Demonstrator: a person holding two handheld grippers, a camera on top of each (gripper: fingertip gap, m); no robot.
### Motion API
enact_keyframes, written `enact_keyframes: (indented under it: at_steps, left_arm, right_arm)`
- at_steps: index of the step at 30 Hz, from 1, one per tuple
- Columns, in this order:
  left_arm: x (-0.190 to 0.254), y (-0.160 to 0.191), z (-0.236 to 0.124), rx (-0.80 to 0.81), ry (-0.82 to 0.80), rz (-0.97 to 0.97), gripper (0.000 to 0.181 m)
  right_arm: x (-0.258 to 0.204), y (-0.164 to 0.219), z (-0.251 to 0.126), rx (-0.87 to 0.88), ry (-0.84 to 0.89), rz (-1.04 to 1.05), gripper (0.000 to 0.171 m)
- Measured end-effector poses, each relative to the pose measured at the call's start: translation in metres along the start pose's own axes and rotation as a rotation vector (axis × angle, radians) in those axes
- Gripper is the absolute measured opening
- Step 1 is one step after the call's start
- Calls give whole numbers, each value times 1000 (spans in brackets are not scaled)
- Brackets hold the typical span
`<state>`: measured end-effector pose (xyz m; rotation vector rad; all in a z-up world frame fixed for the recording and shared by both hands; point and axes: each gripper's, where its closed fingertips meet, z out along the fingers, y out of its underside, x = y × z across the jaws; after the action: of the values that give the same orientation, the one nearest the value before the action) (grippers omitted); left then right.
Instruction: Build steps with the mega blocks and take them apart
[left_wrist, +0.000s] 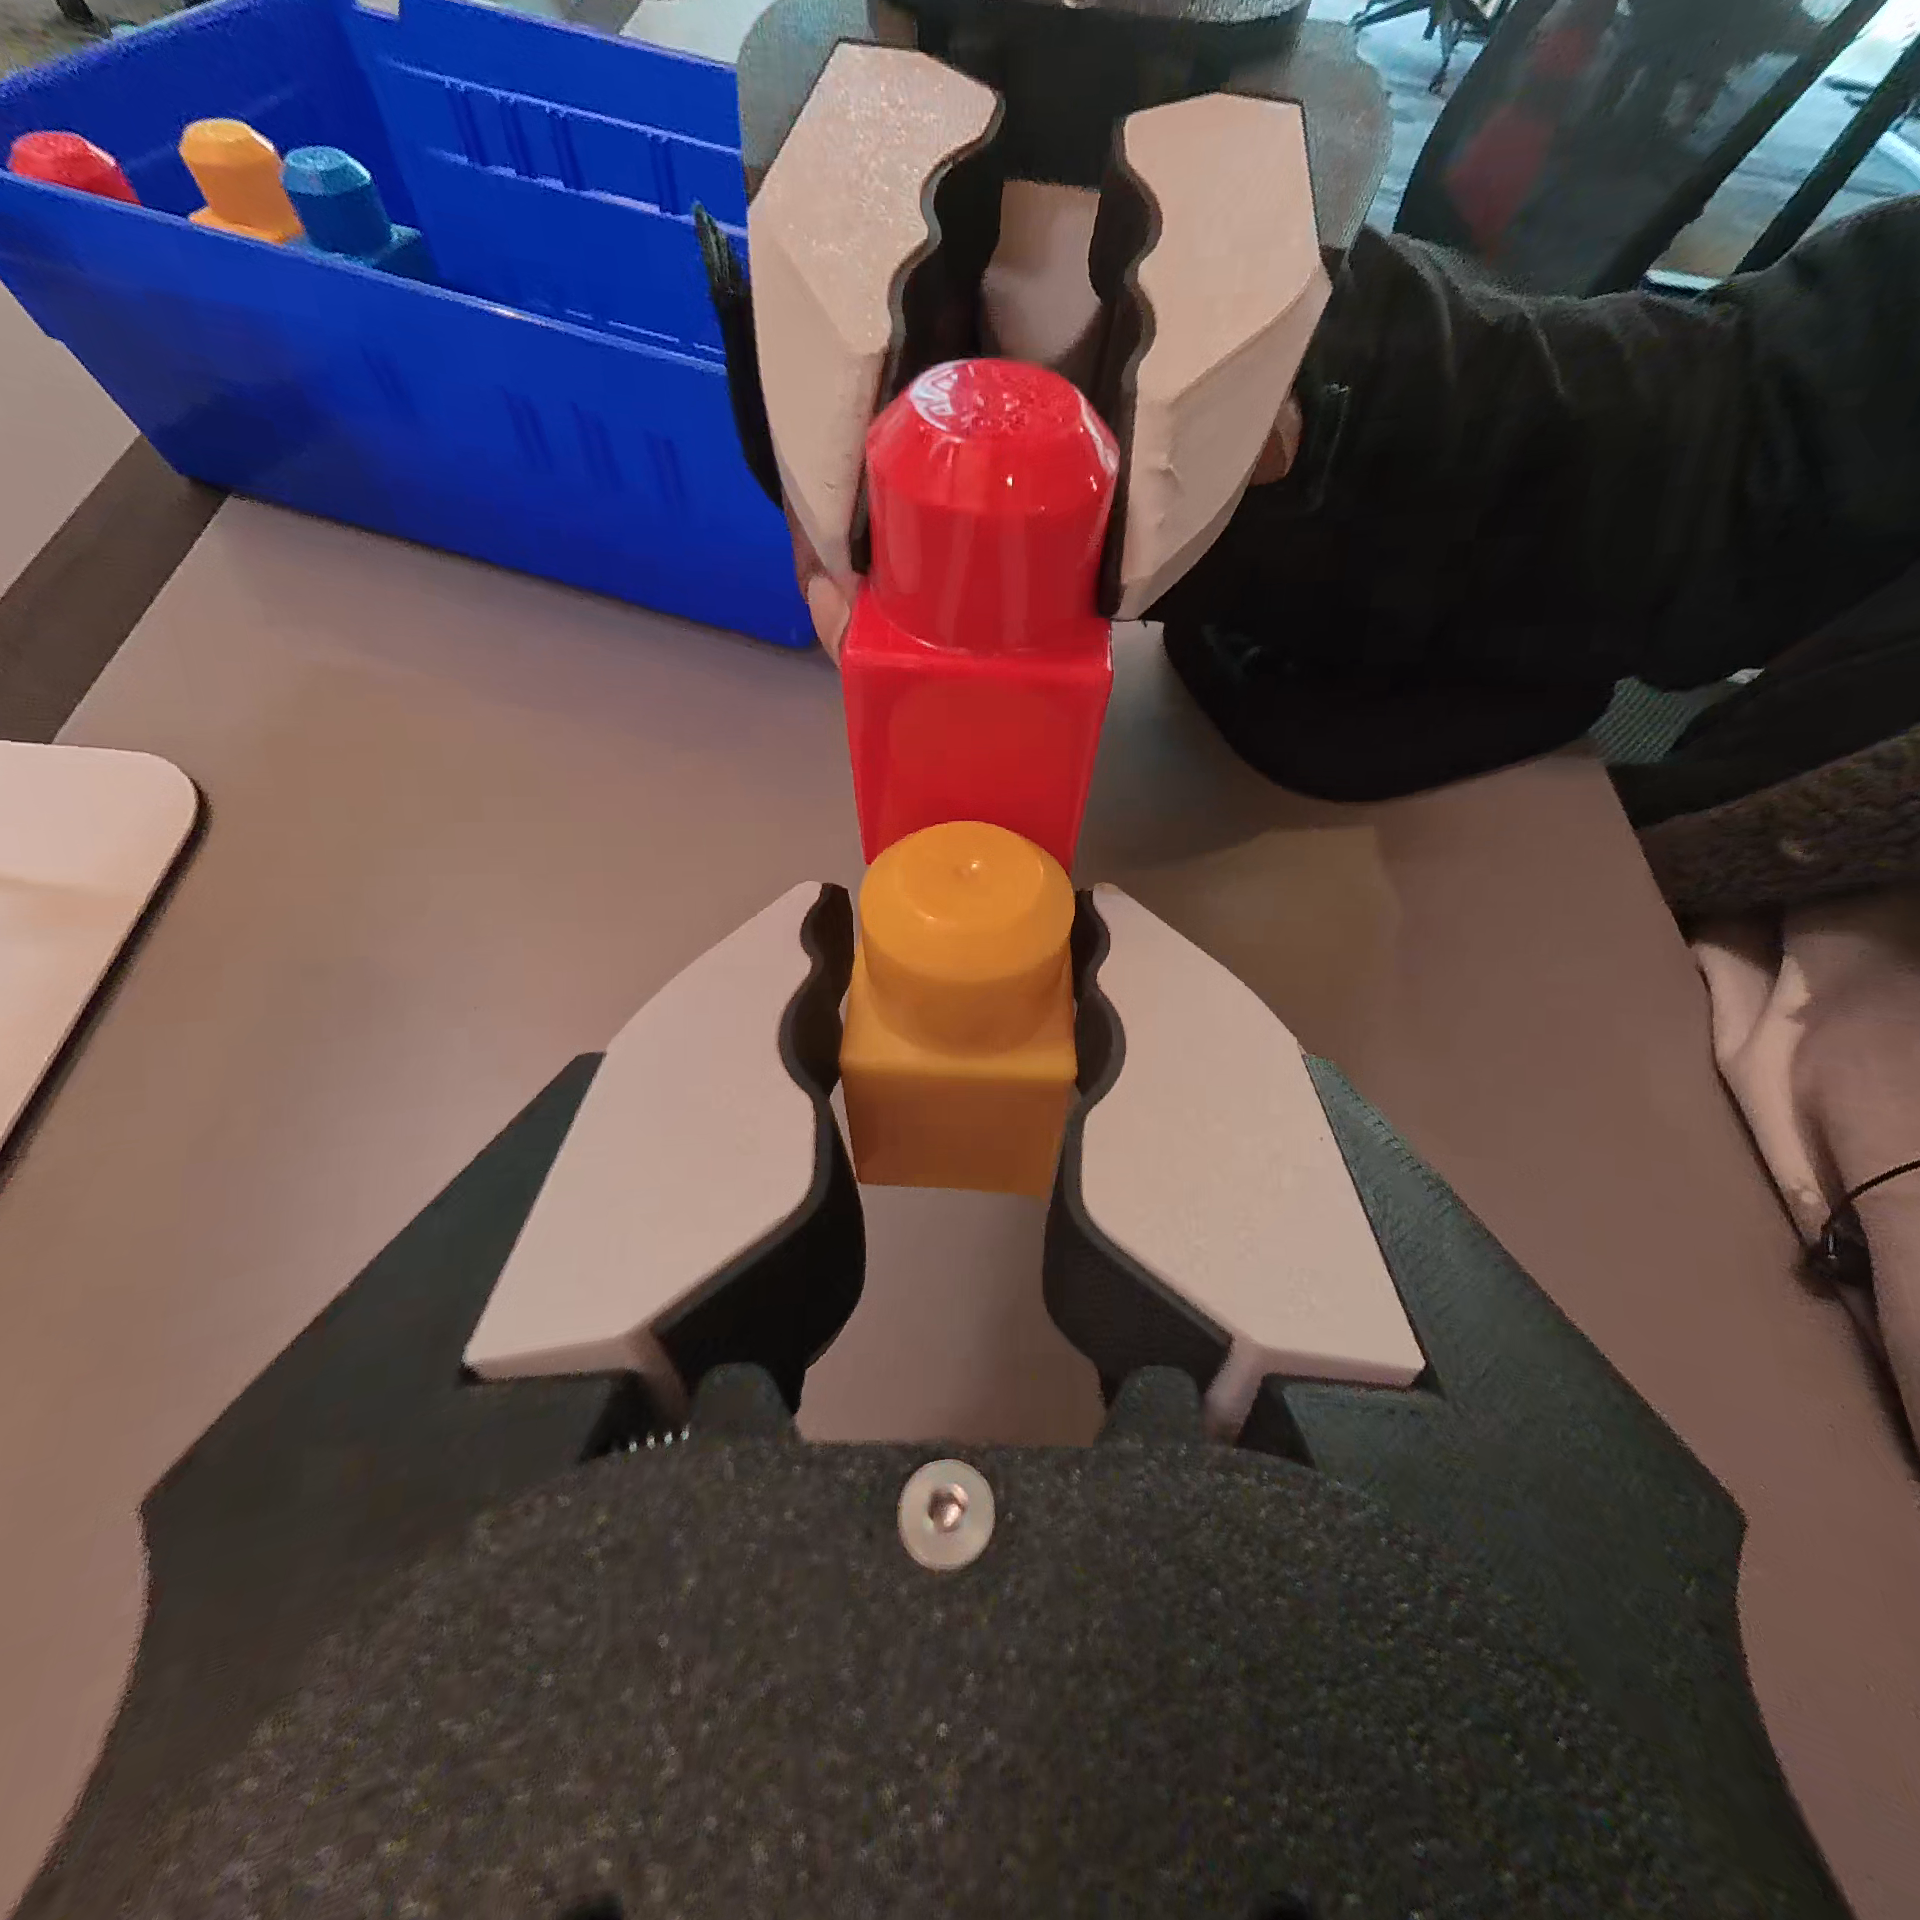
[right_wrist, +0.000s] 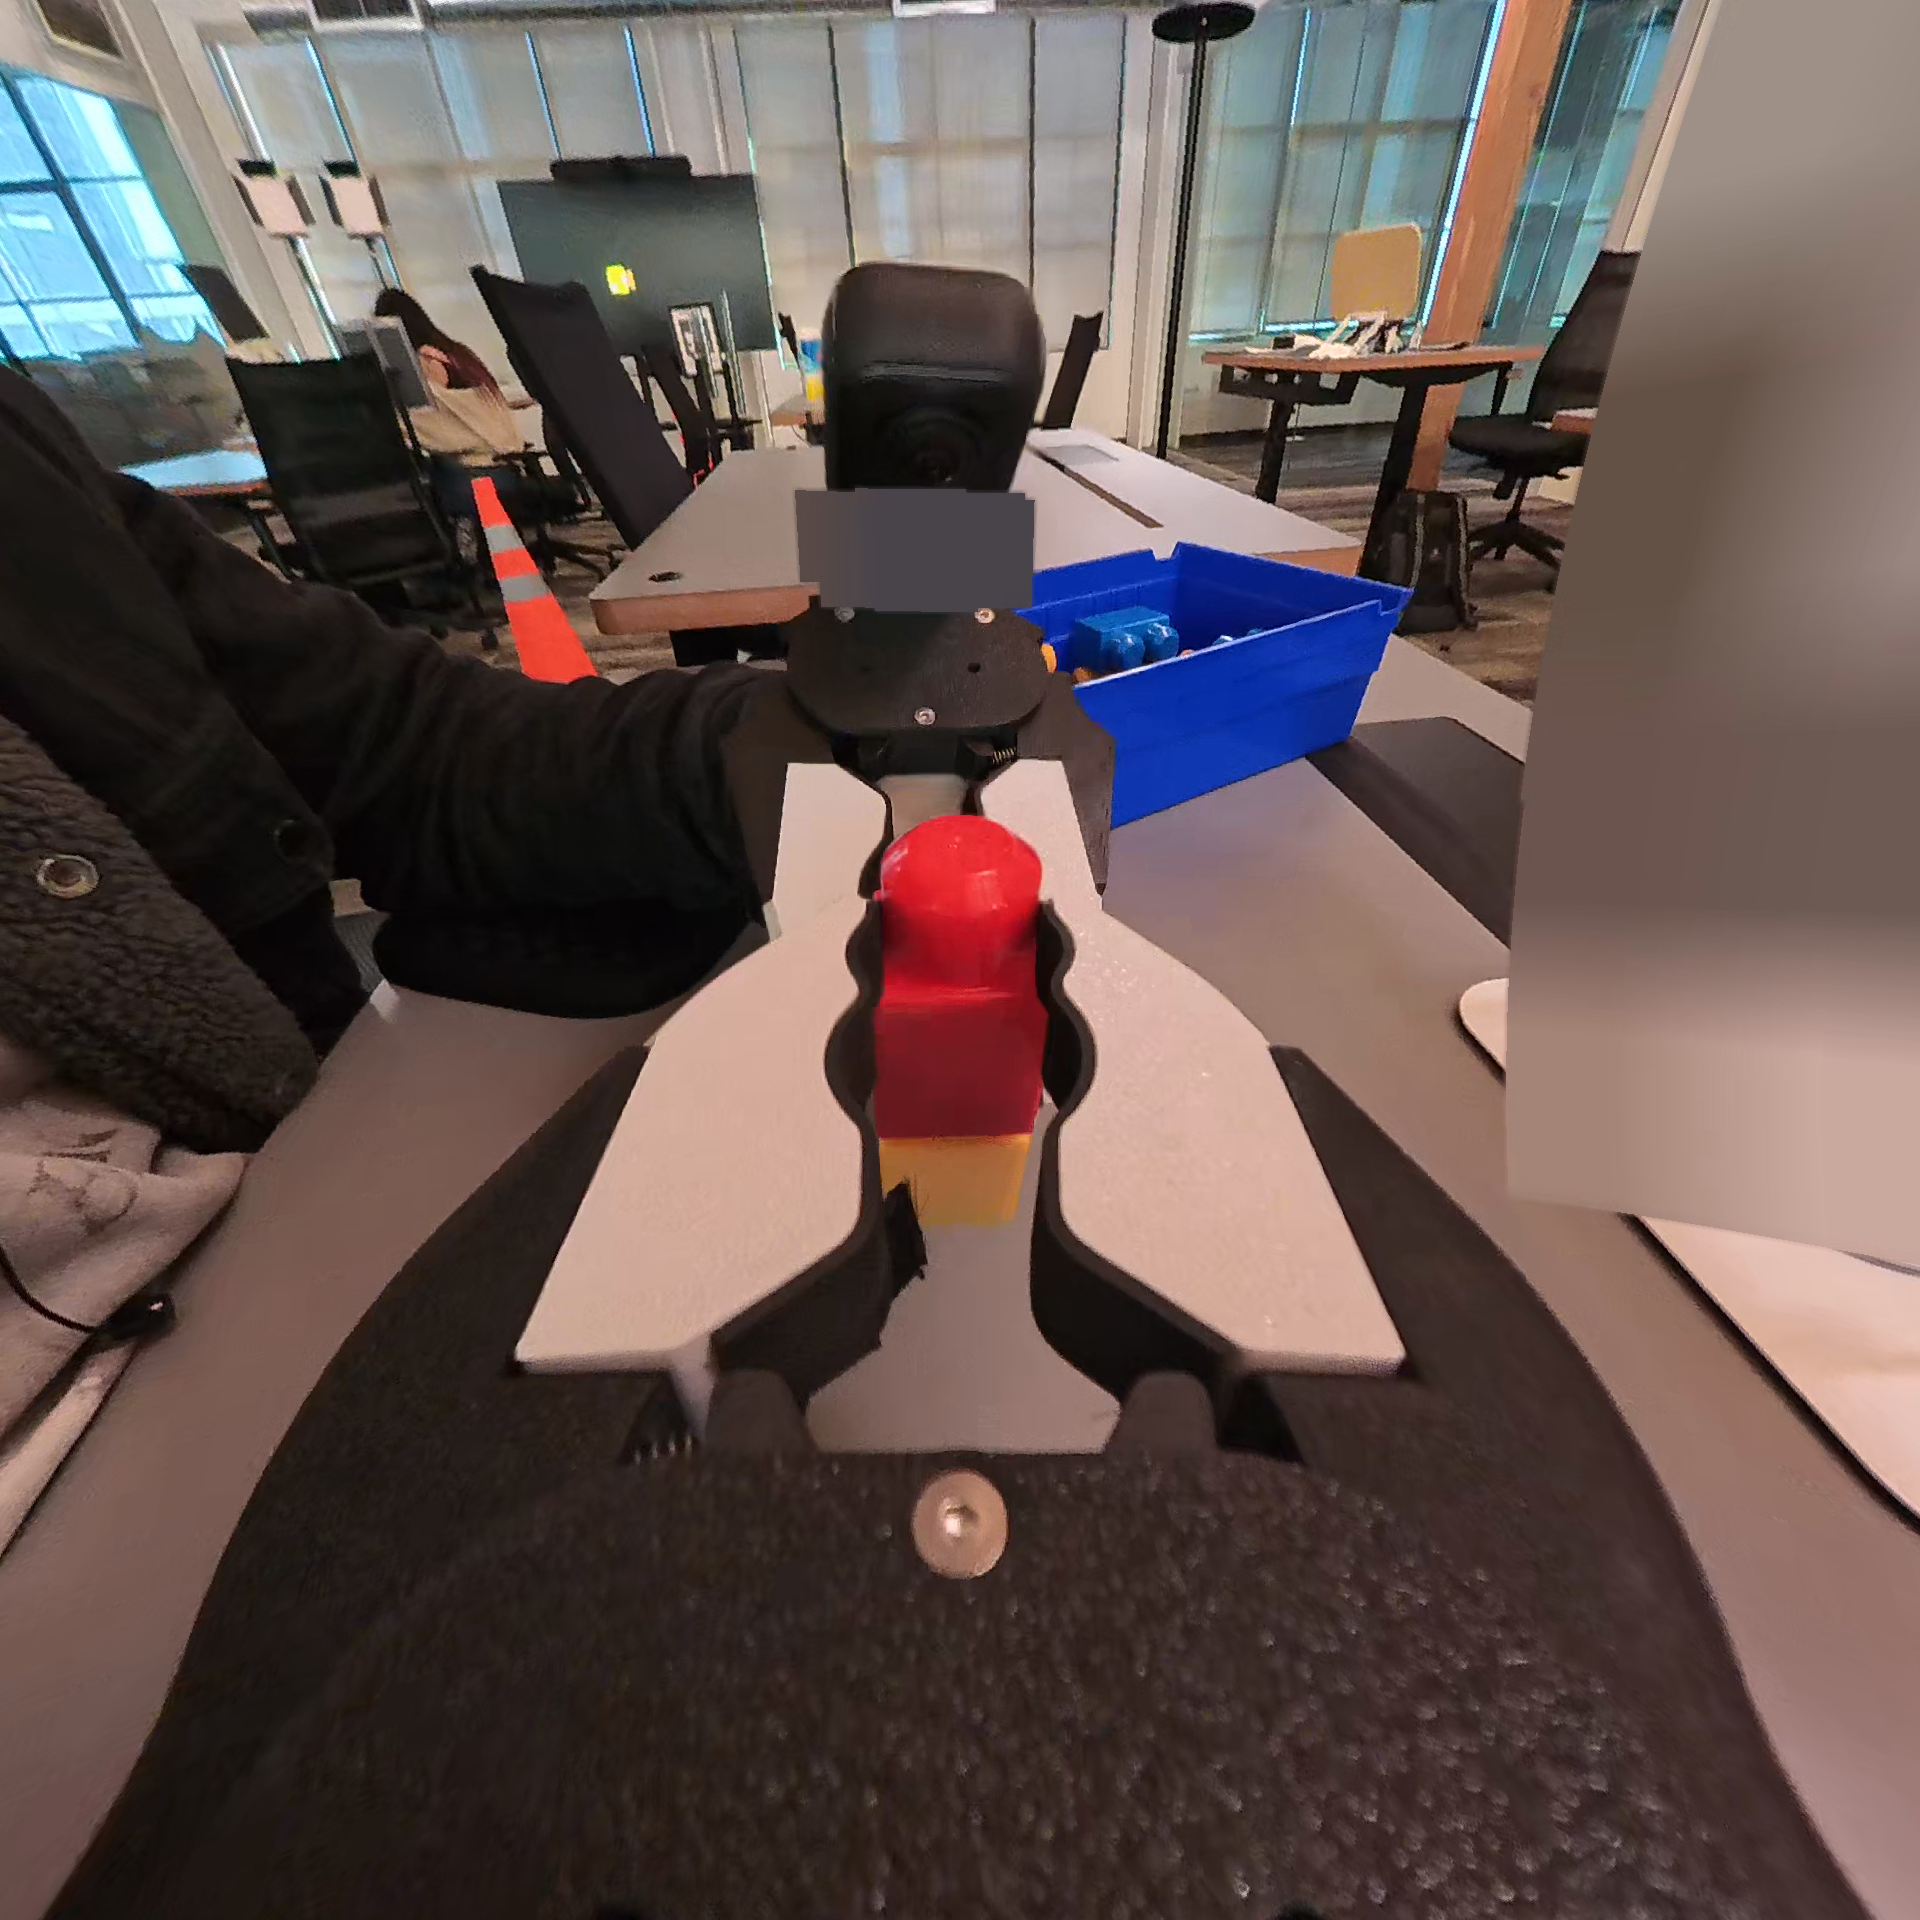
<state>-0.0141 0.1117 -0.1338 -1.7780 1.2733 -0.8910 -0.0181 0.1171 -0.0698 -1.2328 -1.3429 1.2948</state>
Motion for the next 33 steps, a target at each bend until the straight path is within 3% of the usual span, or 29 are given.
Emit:
enact_keyframes:
  at_steps: [5,8,13,18,26,29,33]
  left_arm:
    - [-2,-5,-4,33,-14,15,42]
    - [-6,-6,-7,43,-42,29,42]
    - [-23,-11,-18,80,-140,57,42]
    - [-42,-9,-28,94,-241,85,42]
    - [-48,0,-23,21,-335,194,42]
    - [-47,1,-20,-1,-343,220,42]
    - [-45,-1,-21,20,-331,216,43]
  right_arm:
    - [1,-8,0,35,18,5,32]
    - [9,-15,-3,66,49,66,48]
    - [41,-12,-10,108,133,358,69]
    - [50,5,0,154,48,729,84]
    - [34,24,32,114,-57,945,119]
    - [29,26,37,94,-60,939,121]
    - [28,26,35,87,-75,910,103]
